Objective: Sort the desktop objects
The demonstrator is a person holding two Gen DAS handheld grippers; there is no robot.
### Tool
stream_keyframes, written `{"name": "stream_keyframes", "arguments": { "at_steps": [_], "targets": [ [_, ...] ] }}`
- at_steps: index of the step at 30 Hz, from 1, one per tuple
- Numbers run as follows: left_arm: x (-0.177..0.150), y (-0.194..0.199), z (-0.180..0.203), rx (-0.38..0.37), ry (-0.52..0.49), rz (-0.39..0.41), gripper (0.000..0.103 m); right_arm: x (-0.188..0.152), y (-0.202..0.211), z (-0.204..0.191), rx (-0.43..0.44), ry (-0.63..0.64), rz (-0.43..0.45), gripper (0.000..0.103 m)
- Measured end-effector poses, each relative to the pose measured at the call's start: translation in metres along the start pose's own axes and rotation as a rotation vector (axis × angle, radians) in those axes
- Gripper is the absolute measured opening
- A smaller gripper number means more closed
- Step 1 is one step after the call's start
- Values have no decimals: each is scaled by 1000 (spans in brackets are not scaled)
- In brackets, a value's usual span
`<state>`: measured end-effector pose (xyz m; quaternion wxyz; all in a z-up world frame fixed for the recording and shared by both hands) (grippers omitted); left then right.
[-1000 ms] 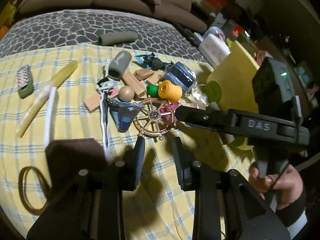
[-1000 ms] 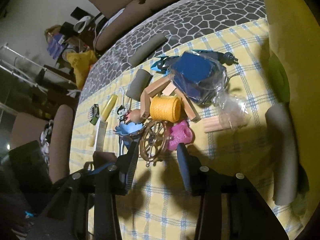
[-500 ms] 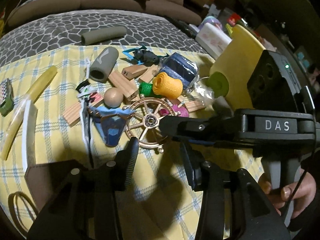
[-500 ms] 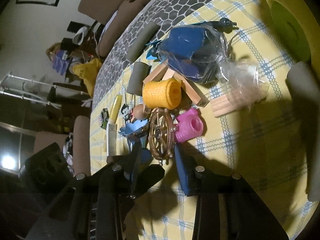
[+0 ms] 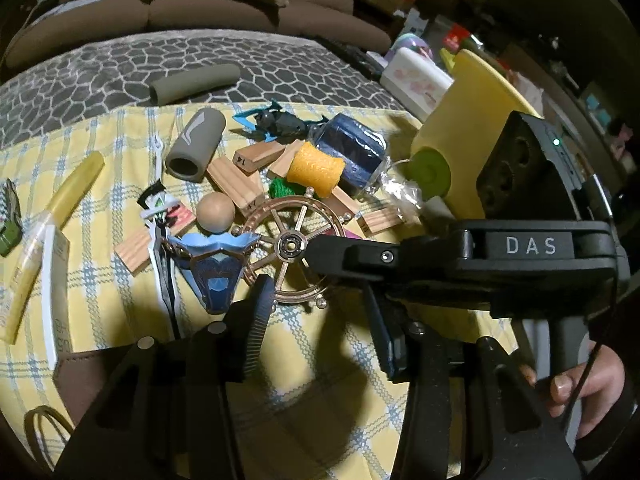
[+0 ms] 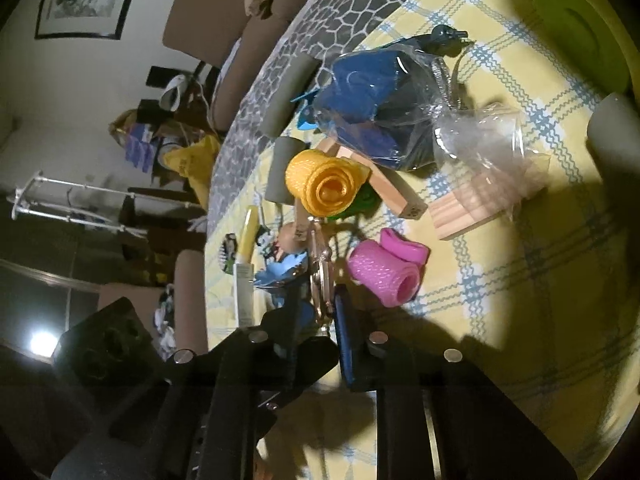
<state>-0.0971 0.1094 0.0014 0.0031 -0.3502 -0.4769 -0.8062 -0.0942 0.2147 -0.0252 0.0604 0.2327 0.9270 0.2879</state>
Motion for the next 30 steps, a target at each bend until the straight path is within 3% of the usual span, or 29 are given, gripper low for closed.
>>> {"name": "stream_keyframes", "arguments": {
  "at_steps": [4, 13, 17, 21, 23, 26, 30],
  "targets": [
    [2, 6, 0, 31, -40, 19, 55, 1, 2, -2, 41, -19, -9, 17],
    [4, 11, 13, 8, -178, 6, 55, 3, -1, -17, 47, 6, -21, 17],
    [0, 4, 16, 59, -216, -10, 55, 1, -1, -19, 43, 24, -28, 17],
    [1, -1, 16, 127, -256, -10, 44, 0, -1, -23, 41, 41, -33, 18],
    [1, -2, 15, 163, -276, -8, 31, -1, -1, -24, 35, 51, -31, 19],
    [2, -3, 14, 187, -293, -3, 20, -2, 0, -25, 44, 57, -35, 19],
    [3, -4, 15, 200, -322, 23, 17, -2, 2, -27, 37, 73, -29, 19]
  ]
}}
Point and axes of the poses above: each gripper's, at about its wrist camera, not at the fingertips, and y roughly against the way its jaws point, z to its right, x to its top, the point moved 3 cm from there along -y, roughly the way its jaws point, and after that the axes turned 9 degrees about -y, right-handed, at the moved point
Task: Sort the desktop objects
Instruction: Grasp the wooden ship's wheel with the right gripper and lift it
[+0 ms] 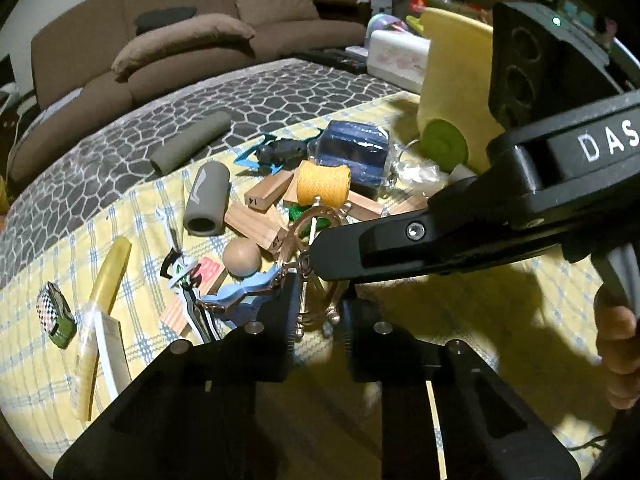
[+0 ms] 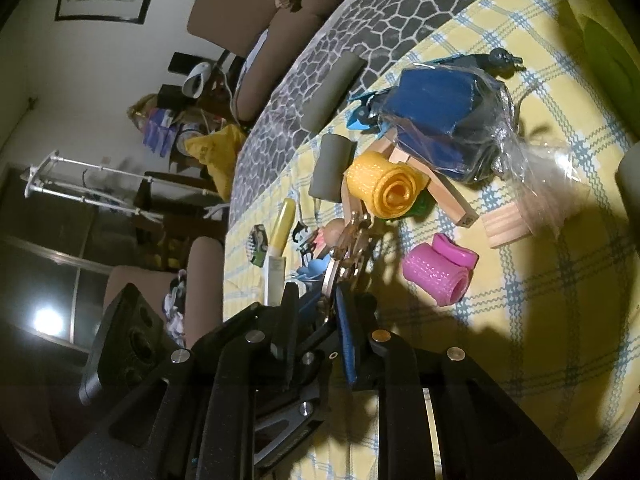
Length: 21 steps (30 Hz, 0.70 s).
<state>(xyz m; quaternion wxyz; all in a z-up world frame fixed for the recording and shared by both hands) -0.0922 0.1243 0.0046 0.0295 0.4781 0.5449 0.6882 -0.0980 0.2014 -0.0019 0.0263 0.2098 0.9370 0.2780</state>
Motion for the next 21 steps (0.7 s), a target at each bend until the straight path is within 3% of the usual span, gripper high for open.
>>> {"name": "stream_keyframes", "arguments": {
  "at_steps": [4, 7, 11, 17, 21],
  "targets": [
    [2, 6, 3, -31, 7, 26, 5, 0, 2, -6, 11, 11, 6, 25],
    [3, 7, 4, -35, 24, 25, 4, 0, 4, -11, -5, 30, 10, 25],
    [2, 11, -3, -84, 126, 38, 4, 0, 6, -11, -3, 32, 10, 26],
    [0, 22, -14, -97, 230, 45, 4, -1, 18, -29, -85, 125, 42, 31],
    [-4, 31, -26, -160, 312, 71, 4, 1, 24, -29, -118, 140, 66, 31]
  ]
}}
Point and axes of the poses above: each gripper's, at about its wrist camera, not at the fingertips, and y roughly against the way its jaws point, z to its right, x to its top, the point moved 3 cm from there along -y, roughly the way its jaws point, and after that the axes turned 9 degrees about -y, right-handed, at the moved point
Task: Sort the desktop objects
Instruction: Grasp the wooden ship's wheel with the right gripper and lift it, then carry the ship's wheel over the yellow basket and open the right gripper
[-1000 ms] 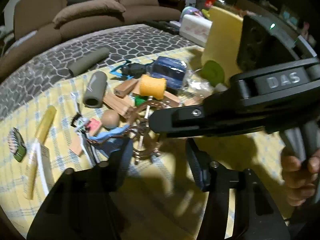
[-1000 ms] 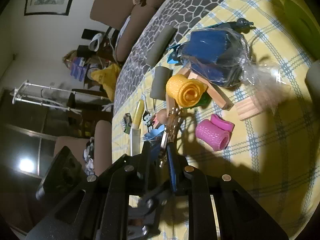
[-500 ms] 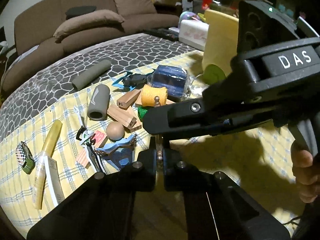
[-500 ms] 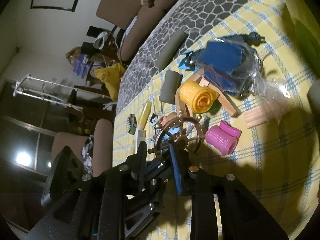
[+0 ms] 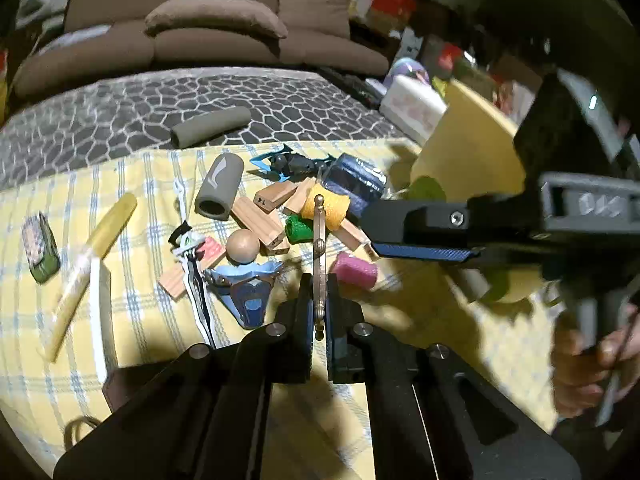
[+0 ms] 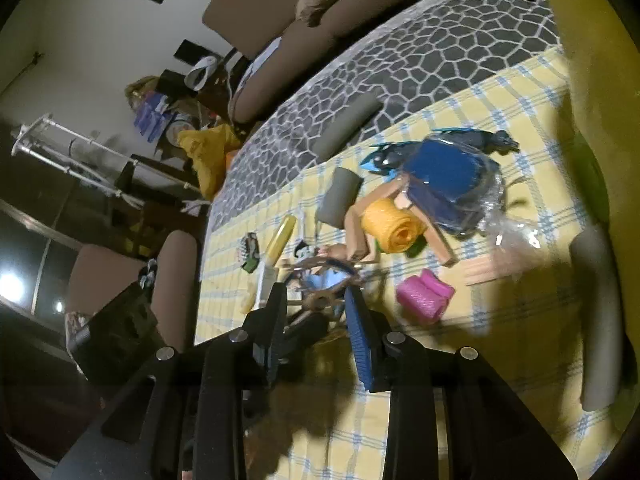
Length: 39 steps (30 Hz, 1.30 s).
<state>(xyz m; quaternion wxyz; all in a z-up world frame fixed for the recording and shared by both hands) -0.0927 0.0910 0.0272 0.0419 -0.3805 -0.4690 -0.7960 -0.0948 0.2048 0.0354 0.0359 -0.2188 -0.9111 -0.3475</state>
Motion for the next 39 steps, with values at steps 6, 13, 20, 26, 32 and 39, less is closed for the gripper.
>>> {"name": "stream_keyframes", "arguments": {
  "at_steps": [6, 13, 20, 26, 32, 39],
  "targets": [
    [4, 18, -6, -157, 124, 51, 4, 0, -1, -1, 56, -14, -5, 49],
    [4, 32, -17, -394, 304, 128, 4, 3, 12, -8, 154, -38, 4, 49],
    [6, 43, -17, -503, 395, 175, 4, 5, 29, -23, 181, -1, 14, 45],
    [13, 54, -3, -563, 431, 215, 4, 3, 58, -44, 171, 89, 48, 28],
    [35, 54, 28, -581, 403, 210, 4, 10, 97, -39, 184, 100, 102, 27],
    [59, 29, 77, -625, 380, 175, 4, 23, 149, -14, 131, 112, 179, 28]
  ]
}}
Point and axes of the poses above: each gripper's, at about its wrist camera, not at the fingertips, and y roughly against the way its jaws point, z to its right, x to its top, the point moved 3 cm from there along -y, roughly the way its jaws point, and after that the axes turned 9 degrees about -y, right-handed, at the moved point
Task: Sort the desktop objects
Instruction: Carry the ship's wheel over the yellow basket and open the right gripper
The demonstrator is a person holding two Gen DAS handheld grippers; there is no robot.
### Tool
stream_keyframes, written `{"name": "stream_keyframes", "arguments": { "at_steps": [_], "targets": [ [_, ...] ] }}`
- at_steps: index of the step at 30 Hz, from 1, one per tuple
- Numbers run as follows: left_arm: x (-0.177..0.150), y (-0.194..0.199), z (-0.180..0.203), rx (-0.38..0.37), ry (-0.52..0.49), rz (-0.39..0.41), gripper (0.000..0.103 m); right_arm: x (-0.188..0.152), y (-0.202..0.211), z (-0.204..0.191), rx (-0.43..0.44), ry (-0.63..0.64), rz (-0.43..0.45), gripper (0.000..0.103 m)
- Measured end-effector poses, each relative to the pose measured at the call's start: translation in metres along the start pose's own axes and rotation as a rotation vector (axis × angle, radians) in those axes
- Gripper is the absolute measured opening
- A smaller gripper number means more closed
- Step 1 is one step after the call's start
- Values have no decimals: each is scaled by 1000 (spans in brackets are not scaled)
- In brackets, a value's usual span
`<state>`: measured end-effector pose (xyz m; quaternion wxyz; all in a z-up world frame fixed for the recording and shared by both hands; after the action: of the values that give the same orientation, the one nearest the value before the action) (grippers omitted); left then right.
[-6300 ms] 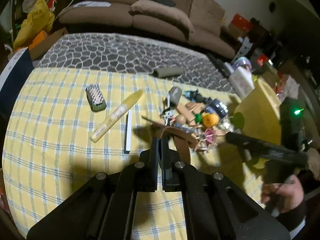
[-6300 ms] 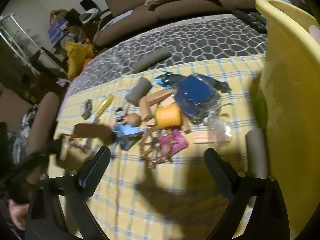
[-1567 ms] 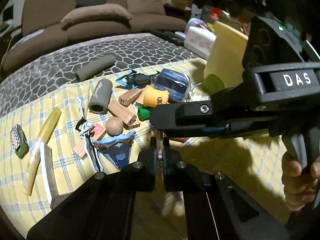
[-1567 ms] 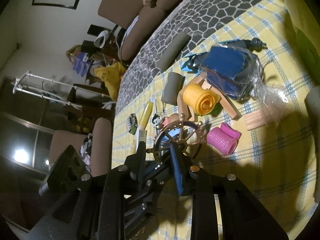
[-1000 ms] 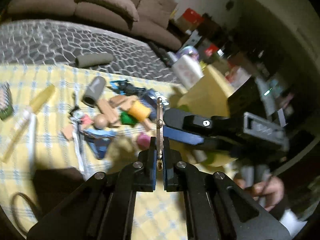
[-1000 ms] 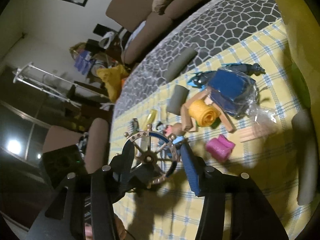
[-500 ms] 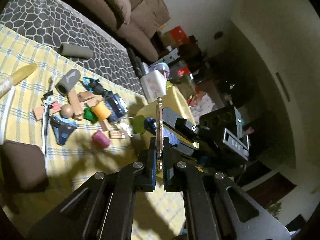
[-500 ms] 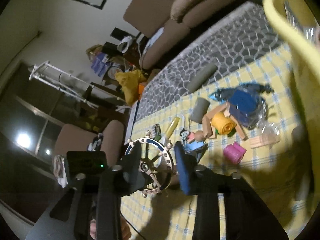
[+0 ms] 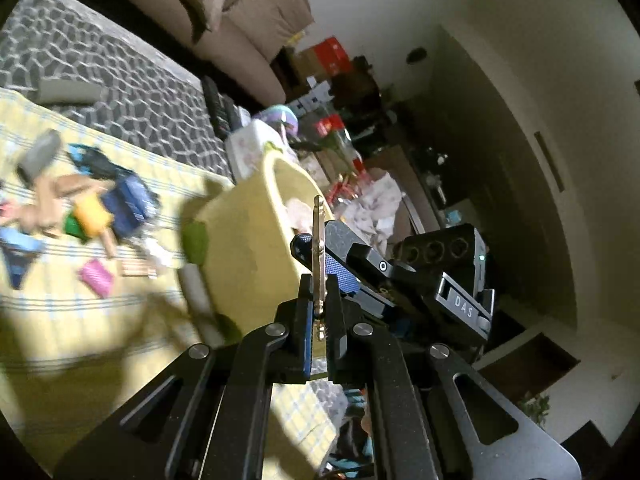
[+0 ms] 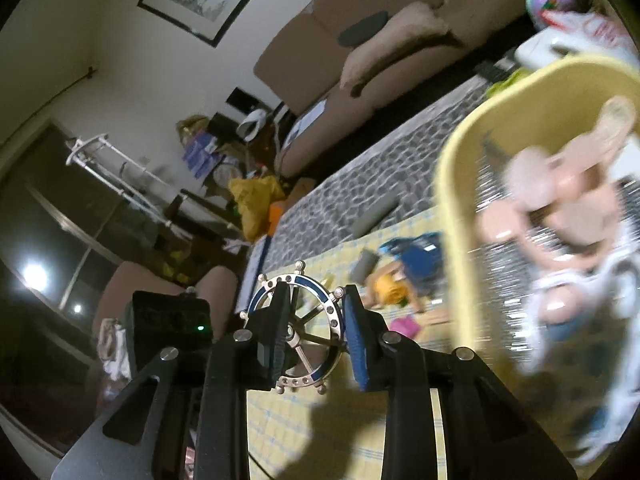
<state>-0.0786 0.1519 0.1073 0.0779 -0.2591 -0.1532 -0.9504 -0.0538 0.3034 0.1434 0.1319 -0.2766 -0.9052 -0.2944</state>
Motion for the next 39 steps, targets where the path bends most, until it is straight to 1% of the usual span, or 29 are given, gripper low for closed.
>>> {"name": "stream_keyframes", "arguments": {
  "at_steps": [4, 8, 12, 14, 16, 18, 20, 23, 25, 27, 30, 33, 34, 35, 36, 38, 39],
  "targets": [
    [-3, -37, 14, -41, 4, -36, 4, 9, 36, 18, -44, 0, 53, 29],
    [-12, -83, 28, -62, -5, -90, 4, 14, 66, 43, -81, -25, 93, 29],
    [-20, -116, 35, -64, -13, -137, 4, 16, 90, 67, -111, -56, 118, 30],
    [-22, -125, 38, -61, -17, -154, 5, 16, 97, 76, -131, -62, 124, 30],
    [-24, -130, 42, -30, -49, -163, 5, 16, 102, 80, -134, -62, 125, 30],
    [-23, -129, 43, -17, -54, -168, 5, 16, 108, 83, -154, -46, 116, 30],
    [-24, -127, 46, 13, -71, -171, 4, 15, 107, 83, -164, -39, 109, 30],
    [-25, -130, 54, 85, -124, -191, 5, 13, 105, 84, -185, -37, 103, 30],
    [-28, -134, 62, 154, -164, -211, 6, 12, 104, 88, -194, -42, 98, 30],
    [-27, -139, 66, 186, -189, -225, 6, 11, 105, 89, -210, -34, 100, 30],
    [-28, -141, 70, 205, -204, -243, 7, 9, 108, 88, -220, -31, 104, 30],
    [-26, -145, 74, 204, -207, -253, 15, 7, 109, 86, -243, -12, 99, 29],
    [-26, -145, 75, 198, -210, -252, 22, 6, 108, 85, -255, -2, 97, 29],
    [-25, -143, 78, 220, -222, -250, 33, 5, 109, 84, -270, 8, 99, 29],
    [-24, -143, 80, 233, -234, -249, 38, 5, 108, 84, -278, 12, 97, 29],
    [-23, -142, 84, 238, -250, -249, 61, 5, 107, 83, -297, 26, 92, 28],
    [-23, -140, 88, 247, -267, -247, 64, 4, 107, 83, -303, 31, 92, 28]
  ]
}}
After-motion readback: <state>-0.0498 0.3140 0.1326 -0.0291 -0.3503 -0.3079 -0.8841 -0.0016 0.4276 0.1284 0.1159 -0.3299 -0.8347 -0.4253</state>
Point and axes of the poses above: each gripper's, at about its wrist camera, not at the fingertips, and y roughly against the way its jaws point, z to its right, x to its top, the point moved 3 cm from there along -y, roughly the way its jaws point, and after that the axes turned 9 degrees about -y, right-handed, at the moved point
